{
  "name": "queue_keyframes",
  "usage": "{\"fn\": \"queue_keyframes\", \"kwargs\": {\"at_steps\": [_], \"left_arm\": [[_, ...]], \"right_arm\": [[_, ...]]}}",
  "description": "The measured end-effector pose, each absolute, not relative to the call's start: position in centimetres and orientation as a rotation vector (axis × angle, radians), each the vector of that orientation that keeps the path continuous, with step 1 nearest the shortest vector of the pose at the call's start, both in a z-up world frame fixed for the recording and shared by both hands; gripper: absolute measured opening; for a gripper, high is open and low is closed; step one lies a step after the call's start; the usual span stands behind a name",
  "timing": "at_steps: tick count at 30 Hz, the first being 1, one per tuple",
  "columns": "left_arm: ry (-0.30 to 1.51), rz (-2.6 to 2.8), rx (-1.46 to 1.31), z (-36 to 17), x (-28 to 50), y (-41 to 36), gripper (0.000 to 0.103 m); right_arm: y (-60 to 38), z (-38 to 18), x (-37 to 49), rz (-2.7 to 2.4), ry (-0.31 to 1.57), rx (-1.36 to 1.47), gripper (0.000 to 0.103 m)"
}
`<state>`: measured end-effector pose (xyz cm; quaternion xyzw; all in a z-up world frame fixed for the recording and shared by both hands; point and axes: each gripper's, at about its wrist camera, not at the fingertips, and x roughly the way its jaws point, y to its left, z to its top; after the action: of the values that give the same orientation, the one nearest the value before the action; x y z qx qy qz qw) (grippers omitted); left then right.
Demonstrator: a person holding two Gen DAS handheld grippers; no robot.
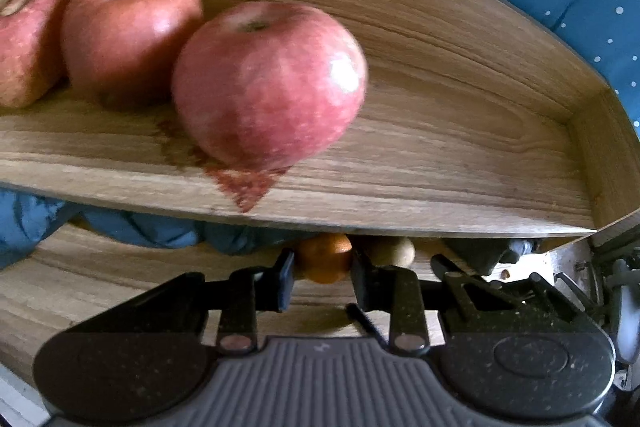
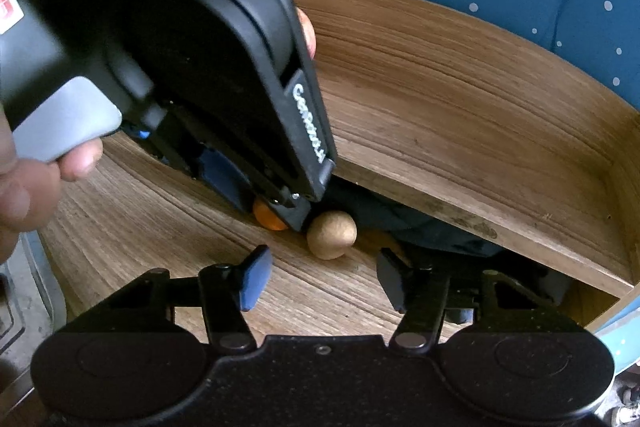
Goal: Organize fruits
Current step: 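Grasp the tangerine with the left tool while the right tool grasps the kiwi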
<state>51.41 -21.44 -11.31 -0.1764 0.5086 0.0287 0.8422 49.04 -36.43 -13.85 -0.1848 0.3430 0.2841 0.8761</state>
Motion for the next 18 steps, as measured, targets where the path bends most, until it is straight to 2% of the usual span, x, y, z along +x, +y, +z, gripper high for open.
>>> {"fn": "queue_keyframes", "kwargs": {"at_steps": [18], "left_arm": [[1.069, 0.121, -0.405, -10.1, 49.7, -19.9, 0.032]], "right_arm": [[-35.6, -13.3, 49.7, 0.6, 0.715, -0.381, 0.055]]}}
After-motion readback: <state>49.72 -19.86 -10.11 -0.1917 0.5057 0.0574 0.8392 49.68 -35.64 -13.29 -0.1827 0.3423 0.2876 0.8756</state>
